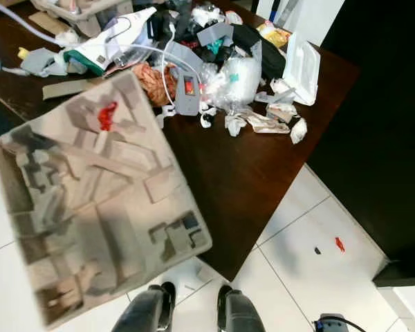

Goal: Picking trash to rubbish bin

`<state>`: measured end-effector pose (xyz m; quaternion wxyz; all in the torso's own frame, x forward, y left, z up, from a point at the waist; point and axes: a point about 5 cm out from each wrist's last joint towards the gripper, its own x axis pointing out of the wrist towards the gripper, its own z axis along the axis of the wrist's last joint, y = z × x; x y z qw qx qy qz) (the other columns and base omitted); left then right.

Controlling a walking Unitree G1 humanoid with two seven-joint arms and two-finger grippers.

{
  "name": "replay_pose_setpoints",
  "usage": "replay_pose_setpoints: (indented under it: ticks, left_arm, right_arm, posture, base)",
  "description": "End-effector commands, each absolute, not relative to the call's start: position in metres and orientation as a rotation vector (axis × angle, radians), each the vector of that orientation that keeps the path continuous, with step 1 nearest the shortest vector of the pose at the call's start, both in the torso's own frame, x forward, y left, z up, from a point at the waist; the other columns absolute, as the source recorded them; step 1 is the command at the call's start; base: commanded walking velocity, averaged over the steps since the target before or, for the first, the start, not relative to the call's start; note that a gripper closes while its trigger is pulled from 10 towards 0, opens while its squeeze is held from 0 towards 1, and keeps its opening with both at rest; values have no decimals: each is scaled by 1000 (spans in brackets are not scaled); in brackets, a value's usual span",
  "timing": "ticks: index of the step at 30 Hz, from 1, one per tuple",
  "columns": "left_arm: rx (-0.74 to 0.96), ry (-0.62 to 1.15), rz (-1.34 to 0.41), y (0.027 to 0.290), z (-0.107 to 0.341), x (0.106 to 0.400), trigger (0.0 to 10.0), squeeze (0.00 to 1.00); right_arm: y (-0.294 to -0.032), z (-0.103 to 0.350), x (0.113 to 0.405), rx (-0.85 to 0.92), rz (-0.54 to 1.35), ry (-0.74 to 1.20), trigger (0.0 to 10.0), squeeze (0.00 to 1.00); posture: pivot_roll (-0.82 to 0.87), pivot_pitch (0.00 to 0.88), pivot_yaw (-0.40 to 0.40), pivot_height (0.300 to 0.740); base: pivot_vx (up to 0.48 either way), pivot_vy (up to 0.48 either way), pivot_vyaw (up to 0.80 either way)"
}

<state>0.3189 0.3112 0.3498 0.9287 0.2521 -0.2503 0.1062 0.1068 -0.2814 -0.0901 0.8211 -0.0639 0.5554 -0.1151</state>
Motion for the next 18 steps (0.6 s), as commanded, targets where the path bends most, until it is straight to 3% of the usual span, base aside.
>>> replay_pose_setpoints:
  ticks: [1, 11, 18]
  left_arm:
    - [542, -503, 250, 317, 348, 311, 0, 0]
    - [514, -470, 275, 321, 336, 305, 118, 0]
    - [451, -482, 155, 302, 330, 310, 784, 0]
  right_arm:
    - [-284, -93, 91, -137, -251, 1239, 10000, 0]
    - [-279, -94, 95, -142, -206, 1240, 10000, 0]
    - [-279, -94, 97, -141, -205, 1239, 10000, 0]
  posture:
    - [119, 291, -78, 740]
    - [122, 287, -84, 740]
    - [122, 274, -81, 740]
  base:
    - [0, 0, 0]
    - [0, 0, 0]
    - [0, 0, 0]
